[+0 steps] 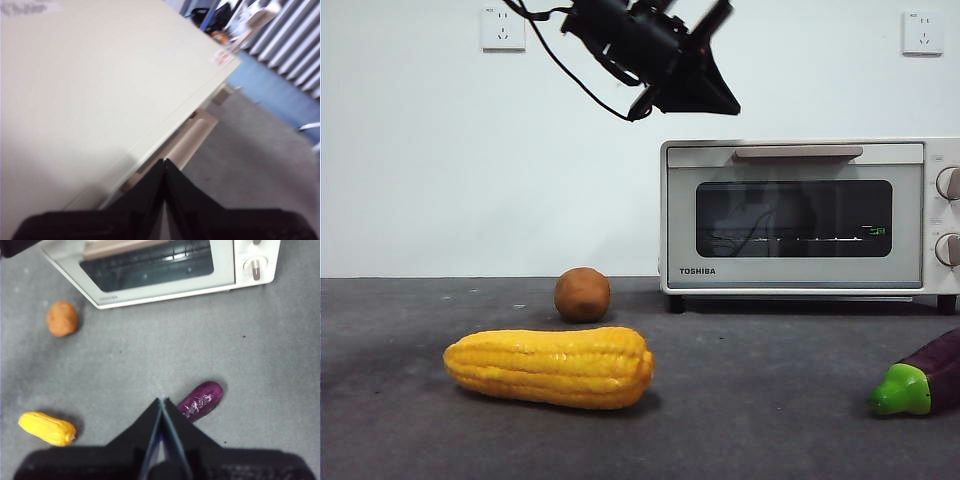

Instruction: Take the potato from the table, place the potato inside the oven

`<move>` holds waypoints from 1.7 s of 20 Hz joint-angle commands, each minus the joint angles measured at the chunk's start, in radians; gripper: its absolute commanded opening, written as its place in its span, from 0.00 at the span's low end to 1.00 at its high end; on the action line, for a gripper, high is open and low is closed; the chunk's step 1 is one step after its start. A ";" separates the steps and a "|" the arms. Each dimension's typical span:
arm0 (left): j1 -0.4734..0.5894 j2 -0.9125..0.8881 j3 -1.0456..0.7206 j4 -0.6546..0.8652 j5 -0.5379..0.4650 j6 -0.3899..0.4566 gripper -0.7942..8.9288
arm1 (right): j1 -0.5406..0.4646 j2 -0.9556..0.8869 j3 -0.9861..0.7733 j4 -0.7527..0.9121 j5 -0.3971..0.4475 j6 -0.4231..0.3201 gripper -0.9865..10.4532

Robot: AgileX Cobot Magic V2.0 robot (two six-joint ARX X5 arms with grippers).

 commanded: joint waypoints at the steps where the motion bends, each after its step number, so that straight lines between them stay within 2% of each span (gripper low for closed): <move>1: -0.039 0.013 0.005 0.002 -0.102 0.185 0.08 | 0.000 0.013 0.005 -0.004 -0.002 -0.023 0.09; 3: -0.070 0.013 0.005 0.002 -0.205 0.288 0.08 | 0.000 0.029 0.005 -0.002 -0.002 -0.023 0.09; 6: -0.105 0.023 0.005 0.003 -0.275 0.401 0.08 | 0.000 0.038 0.005 0.002 -0.003 -0.024 0.09; 10: -0.112 0.037 0.005 0.007 -0.358 0.451 0.08 | 0.000 0.039 0.005 0.006 -0.047 -0.032 0.09; 15: -0.103 0.047 0.005 0.008 -0.345 0.480 0.07 | 0.000 0.039 0.005 0.014 -0.084 -0.040 0.09; 26: -0.122 0.096 0.005 0.029 -0.340 0.485 0.07 | 0.000 0.039 0.005 0.009 -0.084 -0.049 0.09; 34: -0.132 0.123 0.005 -0.023 -0.344 0.486 0.07 | 0.000 0.039 0.005 0.010 -0.083 -0.050 0.09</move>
